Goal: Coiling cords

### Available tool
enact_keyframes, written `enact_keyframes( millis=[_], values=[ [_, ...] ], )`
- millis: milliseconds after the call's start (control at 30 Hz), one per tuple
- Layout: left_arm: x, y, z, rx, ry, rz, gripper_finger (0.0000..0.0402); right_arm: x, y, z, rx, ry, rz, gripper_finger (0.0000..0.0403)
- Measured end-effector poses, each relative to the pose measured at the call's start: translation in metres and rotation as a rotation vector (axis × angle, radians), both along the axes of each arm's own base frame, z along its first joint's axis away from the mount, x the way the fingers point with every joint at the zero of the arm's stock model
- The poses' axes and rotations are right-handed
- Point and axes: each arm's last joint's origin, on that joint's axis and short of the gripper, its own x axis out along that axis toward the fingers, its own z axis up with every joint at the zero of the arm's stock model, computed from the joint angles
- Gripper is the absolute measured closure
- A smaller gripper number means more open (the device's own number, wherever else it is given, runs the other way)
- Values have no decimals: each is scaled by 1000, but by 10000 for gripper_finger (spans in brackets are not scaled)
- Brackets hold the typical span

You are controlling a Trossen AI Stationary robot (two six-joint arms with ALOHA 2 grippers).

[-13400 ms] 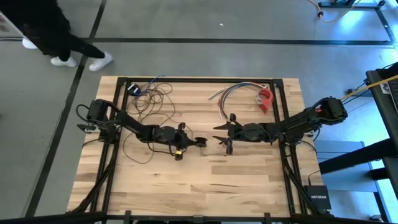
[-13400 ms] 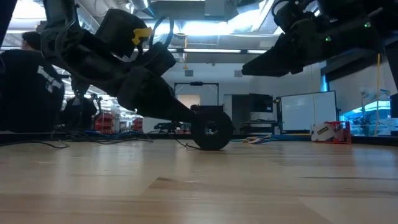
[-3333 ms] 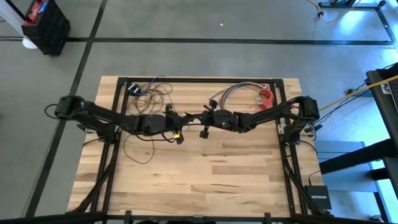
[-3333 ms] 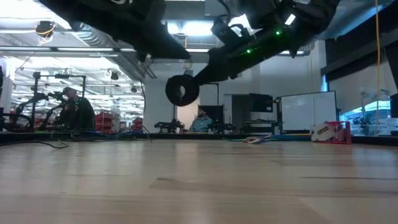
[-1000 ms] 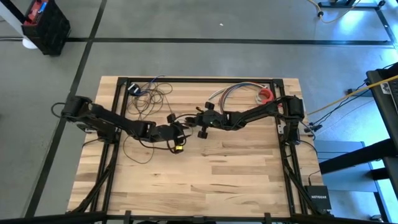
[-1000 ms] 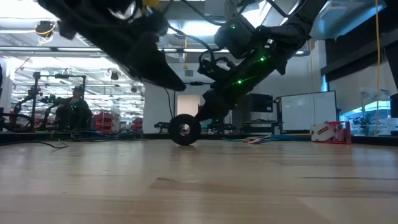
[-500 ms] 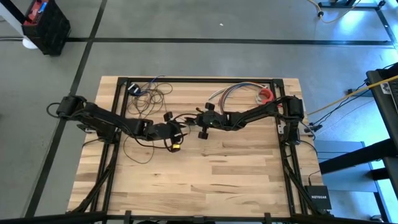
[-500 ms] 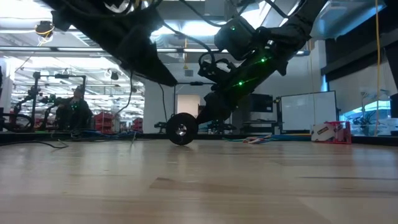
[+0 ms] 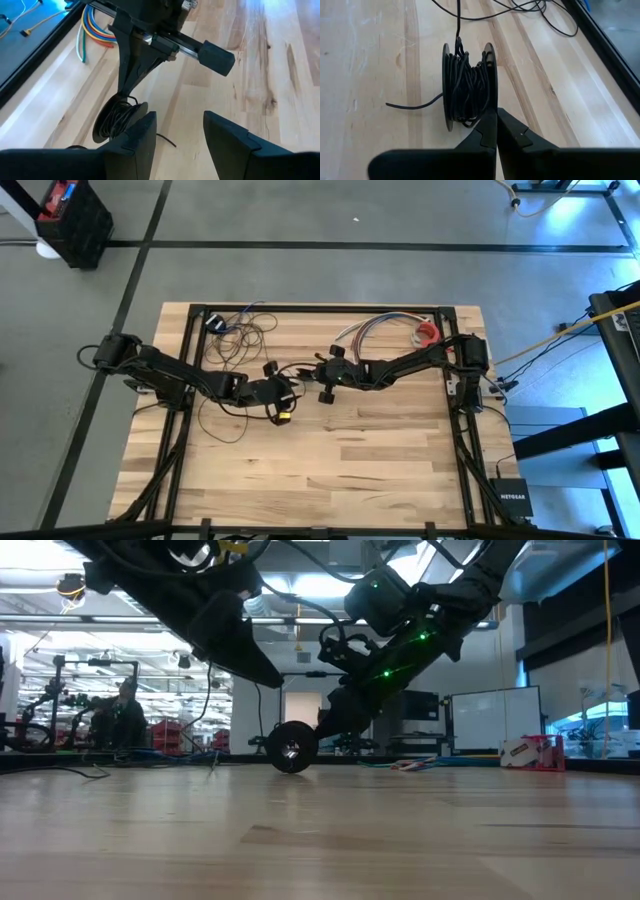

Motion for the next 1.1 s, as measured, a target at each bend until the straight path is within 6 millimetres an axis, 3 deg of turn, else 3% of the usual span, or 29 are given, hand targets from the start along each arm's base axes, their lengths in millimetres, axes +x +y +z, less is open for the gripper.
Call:
enact_keyframes(
  millis=[167,333,633,833,1100],
  values=[
    [-1,1,-1,-39,8,22,247,0,0,0,0,-1,0,398],
    [-6,8,1,-83,160,95,247,0,0,0,0,-2,0,398],
    [-3,23,20,-135,277,103,246,0,0,0,0,-5,-1,398],
    [-9,30,36,-94,444,102,246,0,0,0,0,-3,0,398],
    [-10,36,36,-82,453,128,246,0,0,0,5,-2,18,398]
  ],
)
